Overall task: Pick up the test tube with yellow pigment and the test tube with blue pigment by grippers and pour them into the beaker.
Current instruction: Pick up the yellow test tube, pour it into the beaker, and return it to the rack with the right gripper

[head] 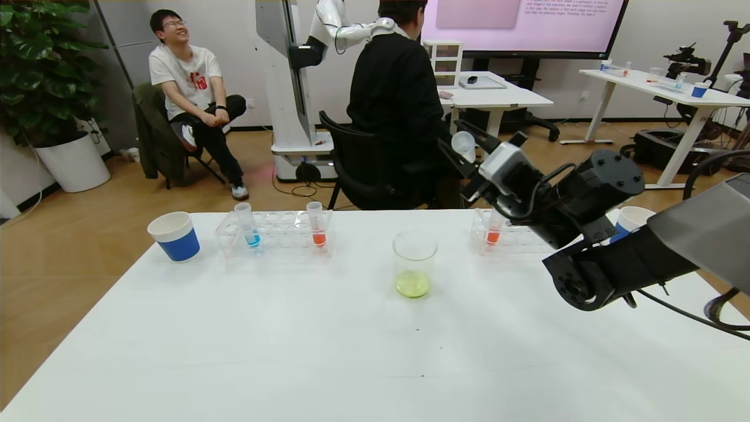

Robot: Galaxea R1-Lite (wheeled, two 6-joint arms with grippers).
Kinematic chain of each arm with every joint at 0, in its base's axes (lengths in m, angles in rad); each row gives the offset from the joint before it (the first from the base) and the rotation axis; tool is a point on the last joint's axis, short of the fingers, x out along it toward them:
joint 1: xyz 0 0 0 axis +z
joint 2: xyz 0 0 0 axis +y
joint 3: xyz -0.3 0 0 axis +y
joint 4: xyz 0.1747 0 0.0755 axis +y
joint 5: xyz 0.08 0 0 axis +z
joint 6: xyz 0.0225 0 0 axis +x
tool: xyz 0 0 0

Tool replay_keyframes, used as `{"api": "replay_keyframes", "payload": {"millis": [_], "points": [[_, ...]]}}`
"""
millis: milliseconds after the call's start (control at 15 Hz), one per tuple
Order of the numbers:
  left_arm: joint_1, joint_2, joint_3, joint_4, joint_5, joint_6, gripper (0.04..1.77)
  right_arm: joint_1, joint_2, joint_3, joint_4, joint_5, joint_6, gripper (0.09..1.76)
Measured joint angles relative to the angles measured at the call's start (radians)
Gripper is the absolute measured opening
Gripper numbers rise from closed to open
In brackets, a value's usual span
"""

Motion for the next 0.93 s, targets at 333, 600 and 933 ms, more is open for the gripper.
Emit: {"api": "replay_keyframes", "payload": {"millis": [333,600,933], "points": [[0.000,0.000,0.000,0.000,0.000,0.000,1.75,0.039,-0.140,0.147,0.079,-0.404,0.460,0.51],[0.000,0.000,0.000,0.000,0.000,0.000,1.75,0.008,-0.271,0.260,0.305,-0.460,0.676,0.51],[0.000,0.000,0.000,0.000,0.000,0.000,1.75,-0.129,-0.356,0.220,0.479,-0.430,0.717,0.51]]}}
